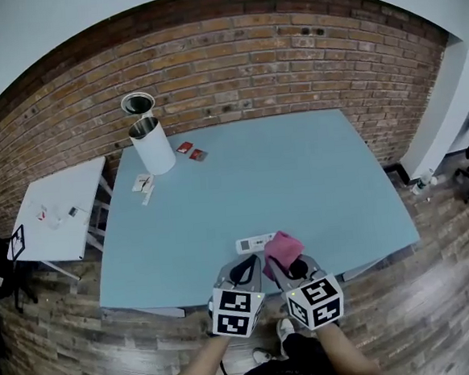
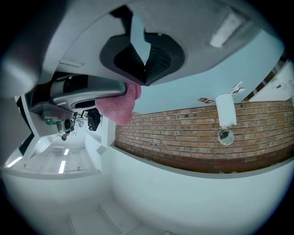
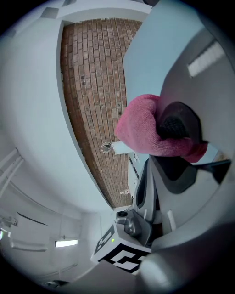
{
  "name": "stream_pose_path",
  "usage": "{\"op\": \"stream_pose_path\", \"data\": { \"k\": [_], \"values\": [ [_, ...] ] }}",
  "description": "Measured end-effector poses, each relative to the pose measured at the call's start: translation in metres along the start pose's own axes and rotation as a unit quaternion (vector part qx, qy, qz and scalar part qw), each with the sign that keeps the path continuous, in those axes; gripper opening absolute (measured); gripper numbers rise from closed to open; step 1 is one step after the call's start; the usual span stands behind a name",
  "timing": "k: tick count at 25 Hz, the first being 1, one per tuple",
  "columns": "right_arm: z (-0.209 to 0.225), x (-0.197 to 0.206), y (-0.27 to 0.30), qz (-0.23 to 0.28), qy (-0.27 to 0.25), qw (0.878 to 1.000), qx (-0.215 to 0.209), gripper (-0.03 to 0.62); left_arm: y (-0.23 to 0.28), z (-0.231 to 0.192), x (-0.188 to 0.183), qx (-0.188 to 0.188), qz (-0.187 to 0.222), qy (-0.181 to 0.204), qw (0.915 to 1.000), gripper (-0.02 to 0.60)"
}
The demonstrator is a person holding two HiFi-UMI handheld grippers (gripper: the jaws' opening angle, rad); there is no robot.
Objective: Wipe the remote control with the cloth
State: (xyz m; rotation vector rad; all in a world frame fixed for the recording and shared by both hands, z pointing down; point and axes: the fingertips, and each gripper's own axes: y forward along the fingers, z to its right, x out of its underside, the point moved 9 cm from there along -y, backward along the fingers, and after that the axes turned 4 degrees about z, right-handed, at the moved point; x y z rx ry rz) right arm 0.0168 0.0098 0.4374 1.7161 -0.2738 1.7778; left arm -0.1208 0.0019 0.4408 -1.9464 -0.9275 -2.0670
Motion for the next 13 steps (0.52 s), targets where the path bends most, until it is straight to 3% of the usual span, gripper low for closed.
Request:
{"op": "stream_pose_path", "data": {
  "k": [13],
  "values": [
    [-0.012,0.005,-0.021,0.011,0.016,0.999,0.029,0.061,-0.016,0.017,0.004,0.003,0.003,0.003,1.0,-0.008]
  ]
}}
